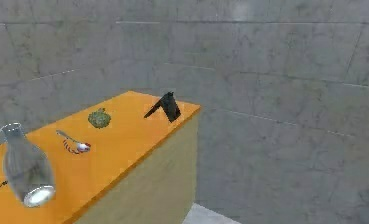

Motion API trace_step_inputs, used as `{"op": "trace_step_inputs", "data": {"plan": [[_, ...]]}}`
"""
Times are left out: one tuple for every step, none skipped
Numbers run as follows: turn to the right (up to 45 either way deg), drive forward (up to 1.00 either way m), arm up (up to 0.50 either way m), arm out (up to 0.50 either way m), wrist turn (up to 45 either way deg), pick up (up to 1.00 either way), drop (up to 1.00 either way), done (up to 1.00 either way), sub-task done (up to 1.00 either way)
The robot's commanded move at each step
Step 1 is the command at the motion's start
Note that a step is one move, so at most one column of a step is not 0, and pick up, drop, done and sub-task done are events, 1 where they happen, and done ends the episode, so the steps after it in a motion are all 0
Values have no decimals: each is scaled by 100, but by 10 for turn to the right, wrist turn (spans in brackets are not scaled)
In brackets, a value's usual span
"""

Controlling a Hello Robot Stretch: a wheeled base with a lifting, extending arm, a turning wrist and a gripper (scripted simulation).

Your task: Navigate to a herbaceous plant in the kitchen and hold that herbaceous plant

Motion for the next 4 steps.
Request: {"op": "trace_step_inputs", "data": {"plan": [[-450,0,0,0,0,0,0,0,0],[-450,0,0,0,0,0,0,0,0],[-180,0,0,0,0,0,0,0,0],[450,0,0,0,0,0,0,0,0]]}}
